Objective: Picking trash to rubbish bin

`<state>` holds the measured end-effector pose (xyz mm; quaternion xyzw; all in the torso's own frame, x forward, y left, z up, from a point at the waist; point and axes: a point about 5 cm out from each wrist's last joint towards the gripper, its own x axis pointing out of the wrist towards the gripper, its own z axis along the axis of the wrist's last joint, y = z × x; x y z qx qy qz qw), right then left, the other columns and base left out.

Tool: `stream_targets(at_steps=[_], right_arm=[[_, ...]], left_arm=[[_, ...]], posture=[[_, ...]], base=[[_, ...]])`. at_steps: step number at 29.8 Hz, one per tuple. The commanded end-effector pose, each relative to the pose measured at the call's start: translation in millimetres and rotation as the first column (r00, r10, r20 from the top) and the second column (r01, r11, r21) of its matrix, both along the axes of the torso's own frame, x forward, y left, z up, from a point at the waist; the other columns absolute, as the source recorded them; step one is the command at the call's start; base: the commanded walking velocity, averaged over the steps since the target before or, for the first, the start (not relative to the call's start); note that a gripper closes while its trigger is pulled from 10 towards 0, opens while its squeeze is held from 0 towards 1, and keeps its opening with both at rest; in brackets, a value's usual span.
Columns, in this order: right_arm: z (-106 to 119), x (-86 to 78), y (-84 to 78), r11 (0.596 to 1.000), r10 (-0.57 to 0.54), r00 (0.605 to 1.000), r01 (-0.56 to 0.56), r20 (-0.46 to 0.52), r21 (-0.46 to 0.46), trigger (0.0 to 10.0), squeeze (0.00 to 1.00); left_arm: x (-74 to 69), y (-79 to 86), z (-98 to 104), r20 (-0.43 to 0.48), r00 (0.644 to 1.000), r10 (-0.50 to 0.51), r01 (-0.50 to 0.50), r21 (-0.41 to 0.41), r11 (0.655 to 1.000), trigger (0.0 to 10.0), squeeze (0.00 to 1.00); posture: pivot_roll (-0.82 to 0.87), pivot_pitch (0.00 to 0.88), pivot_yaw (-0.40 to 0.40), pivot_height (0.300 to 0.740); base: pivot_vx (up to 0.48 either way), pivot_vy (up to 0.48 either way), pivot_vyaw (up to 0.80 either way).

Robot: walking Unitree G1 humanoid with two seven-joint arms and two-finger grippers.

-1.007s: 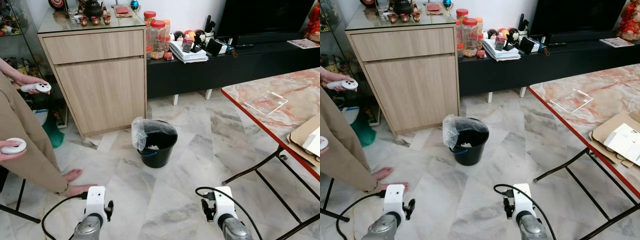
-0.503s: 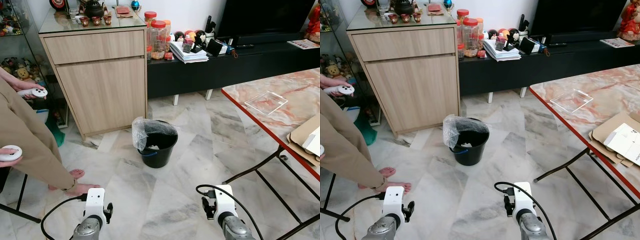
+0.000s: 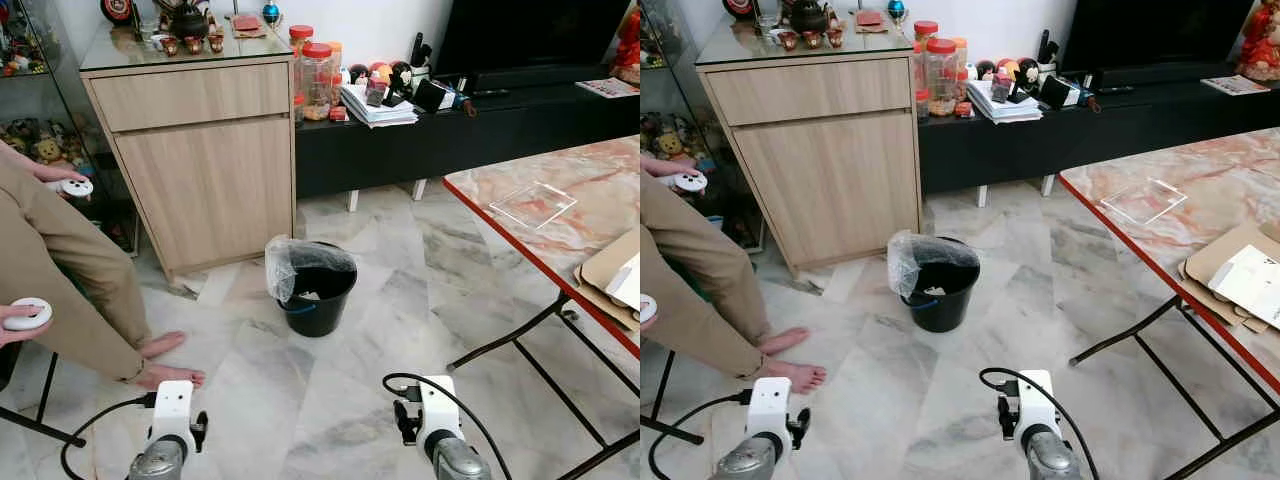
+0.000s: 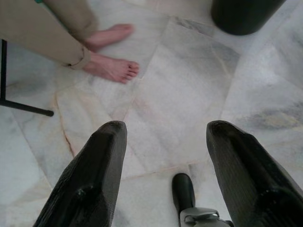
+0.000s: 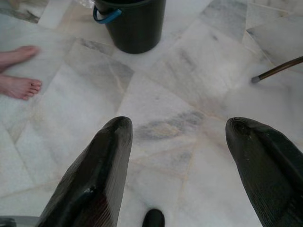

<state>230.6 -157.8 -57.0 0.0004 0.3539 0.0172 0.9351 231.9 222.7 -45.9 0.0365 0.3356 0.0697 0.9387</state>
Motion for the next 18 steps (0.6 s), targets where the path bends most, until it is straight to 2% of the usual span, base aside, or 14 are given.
stream_targets(at_steps=[1, 2, 9, 18], right_arm=[[0, 0.6, 0.5, 1.000, -0.011, 1.000, 0.011, -0.011, -0.002, 10.0, 0.00], [-1, -1.1, 1.9, 1.000, -0.012, 1.000, 0.012, -0.017, 0.000, 10.0, 0.00], [-6, -9.0, 0.6, 1.000, -0.015, 0.999, 0.015, -0.043, -0.004, 10.0, 0.00], [-7, -11.7, -14.1, 0.999, -0.047, 0.998, 0.046, -0.043, -0.023, 10.0, 0.00]], left_arm=[[-8.1, 3.2, -5, -0.036, 0.999, 0.021, -0.021, 0.000, 1.000, 10.0, 0.00], [-11.9, 4.7, -7, -0.050, 0.998, 0.027, -0.027, 0.004, 1.000, 10.0, 0.00], [-14.0, 2.1, -10, -0.063, 0.998, 0.027, -0.027, 0.001, 1.000, 10.0, 0.00], [-9.5, -14.6, -11, -0.076, 0.997, -0.028, 0.027, -0.015, 1.000, 10.0, 0.00]], posture=[[-0.04, 0.000, -0.008, 0.740], [-0.04, 0.000, -0.008, 0.740], [-0.04, 0.000, 0.002, 0.740], [-0.07, 0.000, -0.006, 0.740]], base=[[0.000, 0.000, 0.00], [0.000, 0.000, 0.00], [0.000, 0.000, 0.00], [0.000, 0.000, 0.00]])
